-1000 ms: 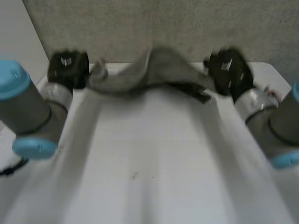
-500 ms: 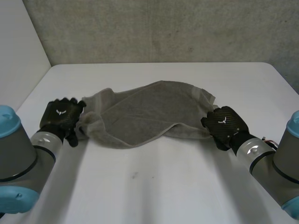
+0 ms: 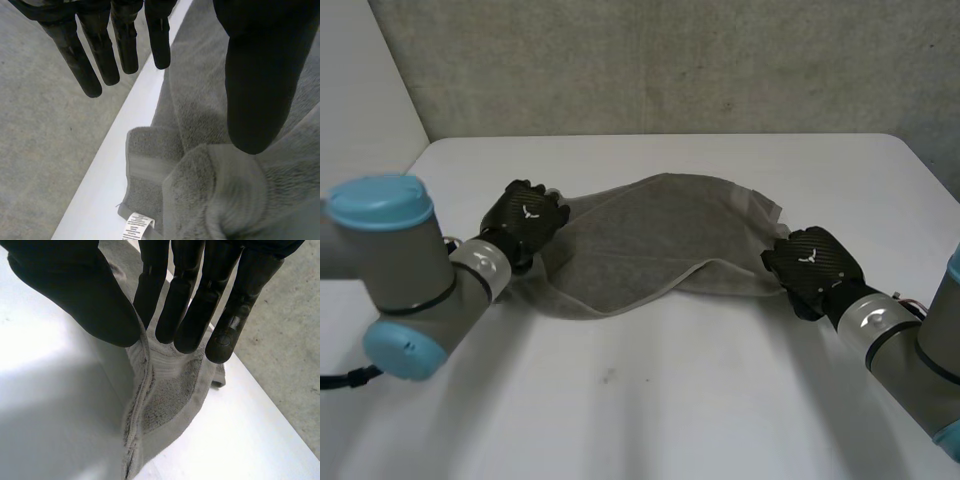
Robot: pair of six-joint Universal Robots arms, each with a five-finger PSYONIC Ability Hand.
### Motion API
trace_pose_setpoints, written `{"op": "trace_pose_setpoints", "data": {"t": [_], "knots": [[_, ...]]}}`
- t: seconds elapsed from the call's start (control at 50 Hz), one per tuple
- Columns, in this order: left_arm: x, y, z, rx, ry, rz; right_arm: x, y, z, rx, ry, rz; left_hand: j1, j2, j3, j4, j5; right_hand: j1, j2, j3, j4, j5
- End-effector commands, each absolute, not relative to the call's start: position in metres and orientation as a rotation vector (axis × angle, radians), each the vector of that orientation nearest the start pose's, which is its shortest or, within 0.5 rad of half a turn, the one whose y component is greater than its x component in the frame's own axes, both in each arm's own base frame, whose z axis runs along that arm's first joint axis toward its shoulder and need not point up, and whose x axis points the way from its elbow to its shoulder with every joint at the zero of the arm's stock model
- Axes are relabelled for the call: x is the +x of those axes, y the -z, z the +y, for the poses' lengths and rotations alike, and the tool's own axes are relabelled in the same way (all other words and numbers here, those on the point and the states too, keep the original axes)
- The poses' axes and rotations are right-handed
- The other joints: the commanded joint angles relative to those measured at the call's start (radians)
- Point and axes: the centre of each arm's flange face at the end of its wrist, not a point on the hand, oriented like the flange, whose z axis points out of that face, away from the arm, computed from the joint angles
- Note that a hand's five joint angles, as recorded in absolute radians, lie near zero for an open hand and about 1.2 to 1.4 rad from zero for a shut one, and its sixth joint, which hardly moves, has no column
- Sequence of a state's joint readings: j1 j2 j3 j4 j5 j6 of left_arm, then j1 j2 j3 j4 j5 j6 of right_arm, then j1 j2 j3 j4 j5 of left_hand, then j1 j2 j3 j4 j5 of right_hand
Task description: Fold the towel.
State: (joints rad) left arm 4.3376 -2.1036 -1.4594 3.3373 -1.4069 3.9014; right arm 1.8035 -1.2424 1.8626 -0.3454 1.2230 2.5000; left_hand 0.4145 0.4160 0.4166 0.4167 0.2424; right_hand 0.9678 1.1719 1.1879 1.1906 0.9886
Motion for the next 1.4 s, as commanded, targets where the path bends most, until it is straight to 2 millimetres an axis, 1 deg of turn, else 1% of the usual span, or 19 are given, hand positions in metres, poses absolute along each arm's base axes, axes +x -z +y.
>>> {"op": "trace_pose_setpoints", "data": {"t": [0.02,0.22,0.3,0.58,0.68,0.78,0.86,0.9,0.94,0.96,1.0,1.02,1.06,1.14,1.22,1.28,1.34,1.38,1.4], "knots": [[-0.281,-0.153,-0.322,1.450,1.778,2.014,0.227,-0.153,-0.269,-1.335,1.907,2.085,0.078,0.076,0.076,0.076,0.075,0.428,0.224,0.208,0.206,0.233],[-0.274,-0.132,-0.328,1.468,1.670,2.097,0.227,-0.151,-0.268,-1.388,1.912,2.079,0.169,0.167,0.167,0.166,0.166,0.428,0.224,0.208,0.206,0.233],[-0.271,-0.131,-0.328,1.460,1.648,2.113,0.227,-0.151,-0.269,-1.388,1.920,2.079,0.298,0.296,0.296,0.296,0.295,0.428,0.224,0.208,0.206,0.233],[-0.250,-0.131,-0.337,1.402,1.575,2.170,0.221,-0.151,-0.278,-1.372,1.939,2.110,0.310,0.308,0.308,0.308,0.307,0.428,0.224,0.208,0.206,0.233],[-0.244,-0.129,-0.338,1.386,1.557,2.184,0.220,-0.151,-0.278,-1.389,1.943,2.109,0.595,0.593,0.593,0.592,0.592,0.428,0.224,0.208,0.206,0.233],[-0.236,-0.146,-0.334,1.326,1.563,2.157,0.219,-0.156,-0.280,-1.381,1.966,2.109,0.940,0.939,0.938,0.938,0.938,0.428,0.224,0.208,0.206,0.233],[-0.234,-0.171,-0.327,1.291,1.621,2.118,0.220,-0.162,-0.284,-1.376,1.983,2.103,0.982,0.980,0.980,0.980,0.979,0.428,0.224,0.208,0.206,0.233],[-0.234,-0.188,-0.323,1.272,1.670,2.086,0.220,-0.168,-0.285,-1.377,1.981,2.104,0.982,0.980,0.980,0.980,0.979,0.428,0.224,0.208,0.206,0.233],[-0.236,-0.226,-0.313,1.237,1.779,1.995,0.221,-0.205,-0.284,-1.373,2.031,2.072,0.982,0.980,0.980,0.980,0.979,0.428,0.224,0.208,0.206,0.233],[-0.236,-0.226,-0.313,1.237,1.779,1.994,0.221,-0.205,-0.284,-1.373,2.031,2.072,0.982,0.980,0.980,0.980,0.979,0.428,0.224,0.208,0.206,0.233],[-0.234,-0.262,-0.306,1.175,1.889,1.916,0.219,-0.248,-0.281,-1.366,2.072,2.054,0.982,0.980,0.980,0.980,0.979,0.428,0.224,0.208,0.206,0.233],[-0.234,-0.262,-0.306,1.175,1.889,1.916,0.219,-0.248,-0.281,-1.366,2.072,2.054,0.982,0.980,0.980,0.980,0.979,0.428,0.224,0.208,0.206,0.233],[-0.229,-0.294,-0.299,1.092,1.996,1.862,0.218,-0.289,-0.276,-1.363,2.085,2.044,0.982,0.980,0.980,0.980,0.979,0.428,0.224,0.208,0.206,0.233],[-0.226,-0.315,-0.292,1.033,2.071,1.842,0.217,-0.321,-0.272,-1.368,2.084,2.042,0.982,0.980,0.980,0.980,0.979,0.428,0.224,0.208,0.206,0.233],[-0.220,-0.316,-0.285,1.037,2.027,1.910,0.216,-0.352,-0.265,-1.404,2.062,2.053,0.982,0.980,0.980,0.980,0.979,0.428,0.224,0.208,0.206,0.233],[-0.214,-0.308,-0.284,1.043,1.948,1.992,0.216,-0.357,-0.265,-1.465,2.045,2.063,0.982,0.980,0.980,0.980,0.979,0.428,0.224,0.208,0.206,0.233],[-0.211,-0.302,-0.284,1.049,1.906,2.033,0.217,-0.350,-0.272,-1.495,2.014,2.079,0.982,0.980,0.980,0.980,0.979,0.428,0.224,0.208,0.206,0.233],[-0.209,-0.278,-0.290,1.081,1.800,2.140,0.223,-0.323,-0.284,-1.555,1.893,2.122,0.982,0.980,0.980,0.980,0.979,0.428,0.224,0.208,0.206,0.233],[-0.209,-0.278,-0.290,1.081,1.799,2.141,0.223,-0.323,-0.284,-1.556,1.892,2.122,0.982,0.980,0.980,0.980,0.979,0.428,0.224,0.208,0.206,0.233]]}}
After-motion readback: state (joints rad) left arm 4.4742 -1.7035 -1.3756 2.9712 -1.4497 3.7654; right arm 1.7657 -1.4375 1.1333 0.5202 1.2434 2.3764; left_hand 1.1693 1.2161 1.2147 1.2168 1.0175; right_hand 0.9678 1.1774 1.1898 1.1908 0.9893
